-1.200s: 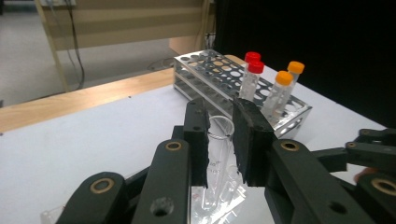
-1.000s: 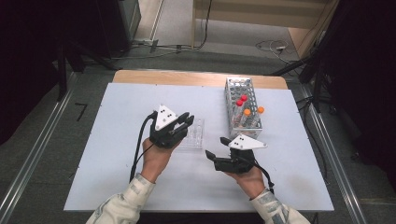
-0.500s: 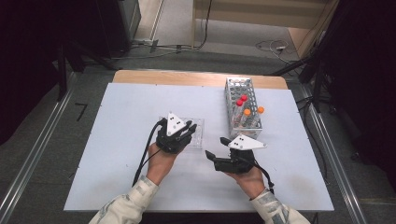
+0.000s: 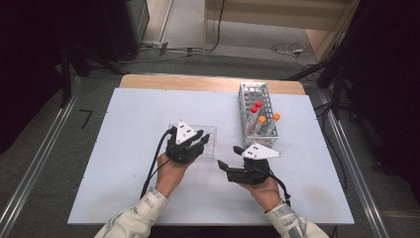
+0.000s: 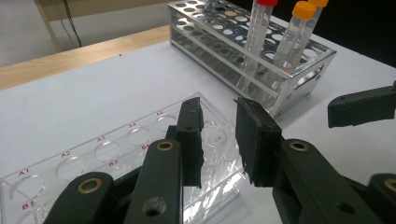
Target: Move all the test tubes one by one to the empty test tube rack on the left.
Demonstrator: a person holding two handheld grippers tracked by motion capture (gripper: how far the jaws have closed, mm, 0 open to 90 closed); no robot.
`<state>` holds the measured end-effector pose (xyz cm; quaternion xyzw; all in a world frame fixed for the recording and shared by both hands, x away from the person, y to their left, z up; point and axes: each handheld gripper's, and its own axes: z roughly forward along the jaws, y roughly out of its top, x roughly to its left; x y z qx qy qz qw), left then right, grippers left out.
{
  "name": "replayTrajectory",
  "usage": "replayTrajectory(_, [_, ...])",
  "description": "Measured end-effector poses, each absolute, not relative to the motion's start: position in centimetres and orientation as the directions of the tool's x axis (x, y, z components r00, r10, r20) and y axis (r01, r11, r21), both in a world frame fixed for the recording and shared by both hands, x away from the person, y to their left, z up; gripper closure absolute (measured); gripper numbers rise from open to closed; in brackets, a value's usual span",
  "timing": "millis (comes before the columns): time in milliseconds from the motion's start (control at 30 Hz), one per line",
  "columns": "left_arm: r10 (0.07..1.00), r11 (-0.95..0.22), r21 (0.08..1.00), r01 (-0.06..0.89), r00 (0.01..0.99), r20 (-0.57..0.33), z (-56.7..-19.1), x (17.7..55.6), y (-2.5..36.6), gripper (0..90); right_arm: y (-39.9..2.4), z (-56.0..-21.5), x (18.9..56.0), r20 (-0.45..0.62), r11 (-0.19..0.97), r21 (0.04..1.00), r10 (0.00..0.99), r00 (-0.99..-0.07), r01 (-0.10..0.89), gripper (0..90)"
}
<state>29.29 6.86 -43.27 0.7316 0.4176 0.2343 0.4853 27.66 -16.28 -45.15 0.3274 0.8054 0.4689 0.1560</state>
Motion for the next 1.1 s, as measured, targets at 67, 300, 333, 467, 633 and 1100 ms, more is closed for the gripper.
replayTrajectory(67, [0.835,-0.173,0.906,0.388,0.545,-0.074,-43.2,29.3,7.0,68.7,-16.3,-45.1,27.7,0.053,0.343,0.859,0.678,-0.733,0.379,25.0])
replayTrajectory(300, [0.824,-0.136,0.906,0.401,0.553,-0.121,-42.9,29.2,7.2,48.6,-17.0,-44.9,28.0,0.048,0.324,0.868,0.699,-0.714,0.375,25.5])
replayTrajectory(333, [0.826,-0.132,0.905,0.404,0.55,-0.125,-42.9,29.1,7.2,45.3,-17.2,-44.8,28.0,0.047,0.319,0.871,0.704,-0.708,0.374,25.7])
replayTrajectory(467, [0.835,-0.106,0.901,0.42,0.529,-0.149,-42.9,29.2,7.5,33.4,-17.9,-44.5,28.4,0.044,0.297,0.878,0.732,-0.68,0.376,26.4])
replayTrajectory(633, [0.845,-0.086,0.897,0.434,0.509,-0.166,-42.9,29.3,7.9,25.5,-19.1,-44.0,29.0,0.041,0.262,0.888,0.773,-0.633,0.377,27.6])
replayTrajectory(1100, [0.847,-0.087,0.899,0.43,0.507,-0.16,-43.0,29.2,7.8,25.0,-21.6,-43.8,31.5,0.009,0.203,0.893,0.884,-0.468,0.401,36.3])
